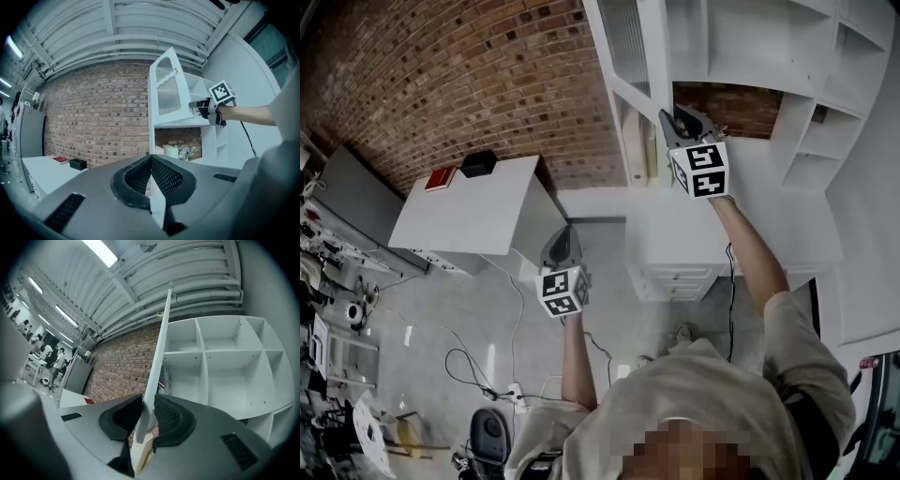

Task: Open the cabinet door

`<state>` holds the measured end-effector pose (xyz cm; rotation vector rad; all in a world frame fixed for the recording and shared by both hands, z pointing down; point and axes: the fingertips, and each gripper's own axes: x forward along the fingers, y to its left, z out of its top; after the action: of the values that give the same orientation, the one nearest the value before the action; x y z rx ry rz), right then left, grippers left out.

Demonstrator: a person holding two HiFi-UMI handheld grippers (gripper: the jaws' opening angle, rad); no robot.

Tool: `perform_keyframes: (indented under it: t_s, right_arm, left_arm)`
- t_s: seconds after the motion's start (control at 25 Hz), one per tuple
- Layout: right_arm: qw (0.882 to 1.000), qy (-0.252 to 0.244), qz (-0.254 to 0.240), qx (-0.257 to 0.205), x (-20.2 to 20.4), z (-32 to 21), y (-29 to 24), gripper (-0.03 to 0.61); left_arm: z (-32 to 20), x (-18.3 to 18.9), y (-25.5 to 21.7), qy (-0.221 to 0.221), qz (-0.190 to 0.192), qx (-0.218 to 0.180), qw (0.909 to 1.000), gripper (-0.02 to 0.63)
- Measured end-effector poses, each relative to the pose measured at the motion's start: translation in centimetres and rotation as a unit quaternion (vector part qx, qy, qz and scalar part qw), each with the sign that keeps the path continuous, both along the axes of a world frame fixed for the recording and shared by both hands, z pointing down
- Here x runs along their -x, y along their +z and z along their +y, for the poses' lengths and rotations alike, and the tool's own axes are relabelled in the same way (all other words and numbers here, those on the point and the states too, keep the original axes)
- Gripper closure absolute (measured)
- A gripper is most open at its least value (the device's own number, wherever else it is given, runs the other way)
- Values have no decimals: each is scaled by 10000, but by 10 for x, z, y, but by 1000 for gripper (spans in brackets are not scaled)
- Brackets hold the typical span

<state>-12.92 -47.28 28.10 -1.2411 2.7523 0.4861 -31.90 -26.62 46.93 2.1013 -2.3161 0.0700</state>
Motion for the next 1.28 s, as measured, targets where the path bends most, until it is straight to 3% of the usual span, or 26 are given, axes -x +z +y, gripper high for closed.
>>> perform_keyframes:
  t_s: [0.68, 1.28]
  right_arm:
    - [9979, -627, 32, -186, 61, 52, -2, 474]
    - [9950, -950, -12, -321, 143, 77, 0, 465]
  left_arm:
    - [26, 12, -3, -535, 9, 51, 9986, 586]
    - [87, 71, 3, -1468, 142, 77, 9890, 586]
